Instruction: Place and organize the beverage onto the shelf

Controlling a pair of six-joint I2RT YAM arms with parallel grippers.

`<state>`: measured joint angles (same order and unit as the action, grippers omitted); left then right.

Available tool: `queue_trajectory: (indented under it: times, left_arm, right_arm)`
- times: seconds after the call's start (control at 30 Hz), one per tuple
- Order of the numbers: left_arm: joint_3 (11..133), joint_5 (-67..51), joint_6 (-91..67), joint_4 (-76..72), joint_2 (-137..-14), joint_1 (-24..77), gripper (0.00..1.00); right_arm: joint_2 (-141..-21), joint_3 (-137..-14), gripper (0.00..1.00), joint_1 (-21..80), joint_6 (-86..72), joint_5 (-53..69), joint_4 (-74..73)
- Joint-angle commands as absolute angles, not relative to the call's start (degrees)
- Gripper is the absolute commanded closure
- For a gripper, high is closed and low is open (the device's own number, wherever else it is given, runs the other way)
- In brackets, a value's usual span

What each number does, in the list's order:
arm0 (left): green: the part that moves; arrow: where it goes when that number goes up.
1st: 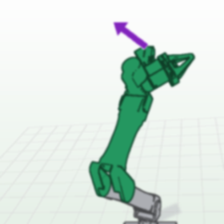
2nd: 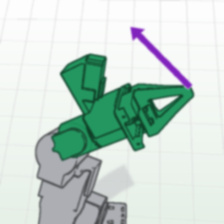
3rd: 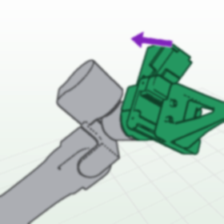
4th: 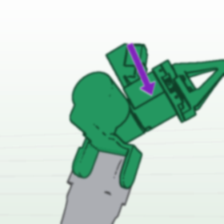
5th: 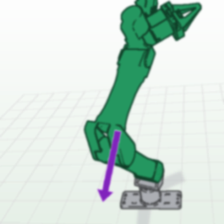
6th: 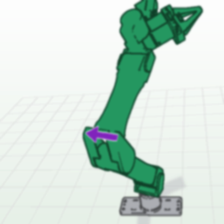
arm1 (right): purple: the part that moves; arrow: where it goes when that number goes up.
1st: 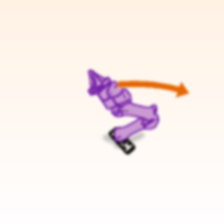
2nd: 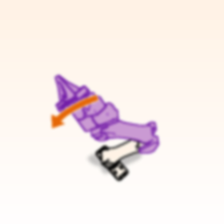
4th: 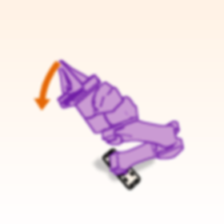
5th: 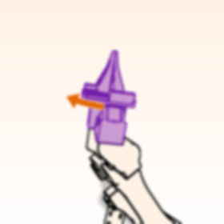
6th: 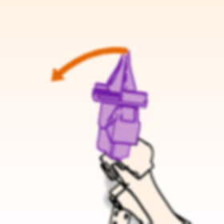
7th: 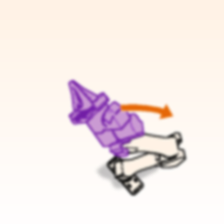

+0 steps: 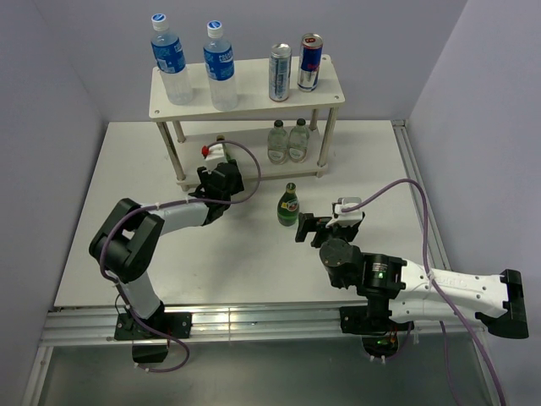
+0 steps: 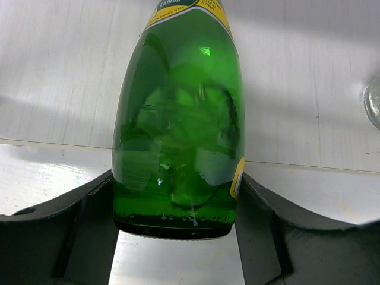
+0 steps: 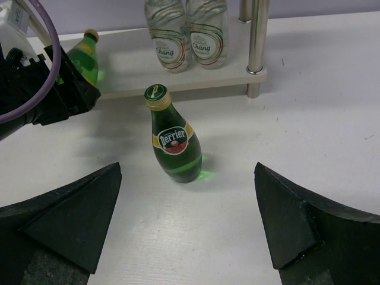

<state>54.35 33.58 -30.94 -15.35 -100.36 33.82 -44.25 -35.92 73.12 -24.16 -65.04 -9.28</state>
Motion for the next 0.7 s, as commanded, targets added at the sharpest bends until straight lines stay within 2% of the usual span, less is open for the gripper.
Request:
queue_trajectory:
  times: [0.0, 0.17, 0.4, 0.67]
  left_arm:
    - [53.5, 27.3, -34.3, -7.9, -102.1, 34.2, 1.00]
    - [54.0, 27.2, -34.7, -5.1, -102.0, 34.2, 1.00]
    - [61.8, 28.1, -35.5, 4.4, -106.6, 34.1, 1.00]
    - [54.9, 23.3, -39.5, 3.3, -104.2, 35.3, 1.00]
  right_arm:
    - [-43.1, -35.1, 0.00, 72.7, -24.6, -66.0, -7.6]
    - [-43.0, -34.9, 0.00, 72.7, -25.0, -65.8, -7.6]
    - [-43.1, -35.8, 0.00, 72.8, -25.0, -66.3, -8.9]
    - [-40.8, -35.1, 0.00, 72.7, -26.0, -66.5, -10.3]
